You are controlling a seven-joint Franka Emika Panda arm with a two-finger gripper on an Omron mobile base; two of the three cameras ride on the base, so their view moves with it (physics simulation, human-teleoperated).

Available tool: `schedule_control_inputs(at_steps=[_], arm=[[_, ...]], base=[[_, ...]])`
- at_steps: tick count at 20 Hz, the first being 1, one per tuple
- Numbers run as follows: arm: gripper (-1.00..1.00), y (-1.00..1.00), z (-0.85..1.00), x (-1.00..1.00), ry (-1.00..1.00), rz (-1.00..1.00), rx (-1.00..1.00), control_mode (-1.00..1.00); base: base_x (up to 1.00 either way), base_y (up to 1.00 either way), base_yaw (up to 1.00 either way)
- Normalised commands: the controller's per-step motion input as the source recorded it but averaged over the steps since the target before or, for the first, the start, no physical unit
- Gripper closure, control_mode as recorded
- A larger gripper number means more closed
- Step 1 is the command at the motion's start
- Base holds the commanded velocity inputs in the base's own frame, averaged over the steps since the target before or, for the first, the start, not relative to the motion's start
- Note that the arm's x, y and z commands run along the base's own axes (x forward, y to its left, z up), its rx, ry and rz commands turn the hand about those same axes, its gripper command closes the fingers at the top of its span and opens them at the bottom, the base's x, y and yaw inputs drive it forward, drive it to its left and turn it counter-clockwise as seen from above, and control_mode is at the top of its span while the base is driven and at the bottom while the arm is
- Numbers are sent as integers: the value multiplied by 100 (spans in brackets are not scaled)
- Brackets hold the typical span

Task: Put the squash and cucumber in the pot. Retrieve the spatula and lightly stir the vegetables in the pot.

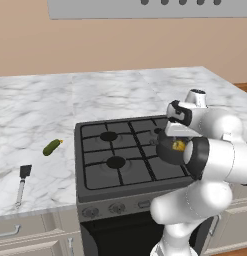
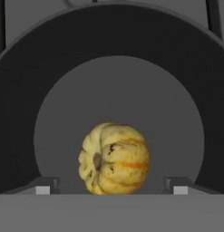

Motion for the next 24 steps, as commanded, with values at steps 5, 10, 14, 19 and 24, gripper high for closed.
schedule_control_inputs(at_steps=[5,10,14,19,24], arm=[[-100,3,49,-4,0,0,-5,-100],[-100,55,10,-93,-11,5,0,-100],[-100,62,16,-100,-16,7,-1,-100],[-100,52,21,-95,-7,3,-5,-100],[-100,16,35,-59,-14,0,-4,-100]], base=[[0,0,0],[0,0,0],[0,0,0],[0,0,0],[0,0,0]])
